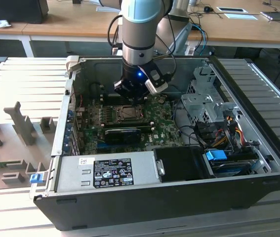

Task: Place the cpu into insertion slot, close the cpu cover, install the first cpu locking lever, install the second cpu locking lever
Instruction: 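Install the second cpu locking lever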

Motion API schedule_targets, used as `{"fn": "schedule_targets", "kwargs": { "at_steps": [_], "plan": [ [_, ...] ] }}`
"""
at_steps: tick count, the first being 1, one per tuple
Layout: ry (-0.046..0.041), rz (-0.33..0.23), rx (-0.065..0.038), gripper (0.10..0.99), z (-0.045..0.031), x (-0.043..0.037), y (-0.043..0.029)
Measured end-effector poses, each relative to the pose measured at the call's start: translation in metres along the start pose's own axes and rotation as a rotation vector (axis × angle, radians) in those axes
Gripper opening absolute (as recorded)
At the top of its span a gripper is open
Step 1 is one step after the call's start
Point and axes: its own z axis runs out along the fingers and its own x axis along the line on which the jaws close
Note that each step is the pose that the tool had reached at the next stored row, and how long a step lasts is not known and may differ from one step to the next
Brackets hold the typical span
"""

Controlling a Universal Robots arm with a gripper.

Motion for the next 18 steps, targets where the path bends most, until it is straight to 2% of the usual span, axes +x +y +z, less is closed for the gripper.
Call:
{"fn": "schedule_targets", "kwargs": {
  "at_steps": [8, 10, 12, 13, 18],
  "plan": [
    [0.0001, 0.0, 0.0, 0.106, -0.0014, 0.0009, -0.0091],
    [0.0001, 0.0, 0.0, 0.106, -0.0057, 0.0008, -0.0089],
    [0.0, 0.0, 0.0, 0.106, -0.0161, 0.0005, -0.0078],
    [0.0, 0.0, 0.0, 0.106, -0.0182, 0.0004, -0.0076],
    [0.0001, 0.0, 0.0, 0.106, -0.019, 0.0006, -0.0103]
  ]
}}
